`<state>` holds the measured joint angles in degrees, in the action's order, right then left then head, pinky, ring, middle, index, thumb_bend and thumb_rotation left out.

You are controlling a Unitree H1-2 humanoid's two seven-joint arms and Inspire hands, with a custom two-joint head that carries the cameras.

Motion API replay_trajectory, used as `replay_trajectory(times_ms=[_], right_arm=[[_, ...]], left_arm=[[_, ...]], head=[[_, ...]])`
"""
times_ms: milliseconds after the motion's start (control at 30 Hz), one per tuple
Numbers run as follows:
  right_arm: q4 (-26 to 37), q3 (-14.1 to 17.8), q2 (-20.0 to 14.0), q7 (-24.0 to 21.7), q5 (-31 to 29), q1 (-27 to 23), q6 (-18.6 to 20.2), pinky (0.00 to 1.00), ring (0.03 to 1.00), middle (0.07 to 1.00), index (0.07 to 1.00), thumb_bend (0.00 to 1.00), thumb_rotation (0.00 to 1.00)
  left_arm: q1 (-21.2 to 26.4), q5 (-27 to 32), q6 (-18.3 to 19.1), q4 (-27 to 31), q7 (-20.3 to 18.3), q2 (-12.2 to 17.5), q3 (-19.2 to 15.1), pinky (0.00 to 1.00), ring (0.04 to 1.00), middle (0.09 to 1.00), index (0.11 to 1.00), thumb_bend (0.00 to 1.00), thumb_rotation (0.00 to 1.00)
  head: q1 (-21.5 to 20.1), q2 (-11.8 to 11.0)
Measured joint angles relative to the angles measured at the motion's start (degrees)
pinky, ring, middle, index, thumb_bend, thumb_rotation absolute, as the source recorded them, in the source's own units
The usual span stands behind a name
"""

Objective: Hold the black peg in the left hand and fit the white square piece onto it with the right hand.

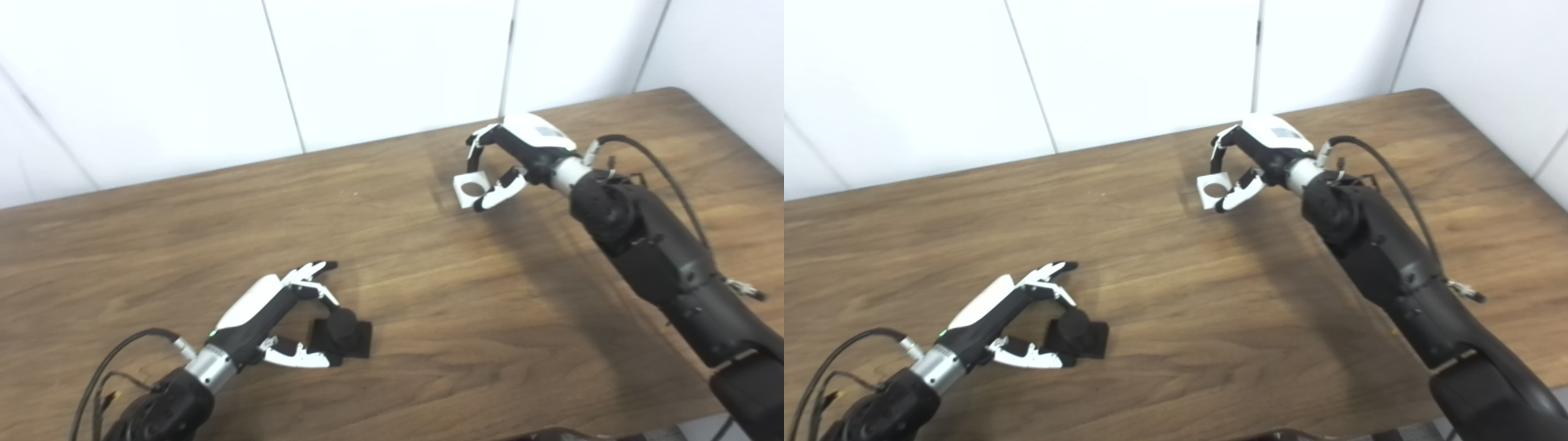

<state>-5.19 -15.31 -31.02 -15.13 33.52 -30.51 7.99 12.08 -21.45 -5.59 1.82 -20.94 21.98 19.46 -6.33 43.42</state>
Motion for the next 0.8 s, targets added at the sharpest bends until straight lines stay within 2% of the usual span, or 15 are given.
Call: replay_trajectory(times_ms=[400,633,800], right_arm=[[9.2,-0.1,0.0,-5.7,-1.5,0.0,-2.0,0.81,0.886,0.811,0.483,0.52,0.14],[13.2,-0.1,0.2,-9.0,-3.6,0.1,-2.6,0.76,0.878,0.810,0.482,0.52,0.14],[18.6,-0.3,1.2,-10.9,-4.7,0.5,-2.6,0.76,0.879,0.808,0.482,0.52,0.14]], left_arm=[[0.7,-0.4,0.5,-0.4,0.1,-0.9,0.5,1.00,1.000,0.986,0.492,0.52,0.07],[1.0,-1.0,0.8,-0.6,0.2,-1.5,0.7,1.00,1.000,0.987,0.493,0.52,0.07],[1.1,-1.5,1.9,-0.5,0.2,-2.1,0.8,1.00,1.000,0.987,0.493,0.52,0.07]], head=[[6.1,1.1],[7.6,1.3],[9.1,1.6]])
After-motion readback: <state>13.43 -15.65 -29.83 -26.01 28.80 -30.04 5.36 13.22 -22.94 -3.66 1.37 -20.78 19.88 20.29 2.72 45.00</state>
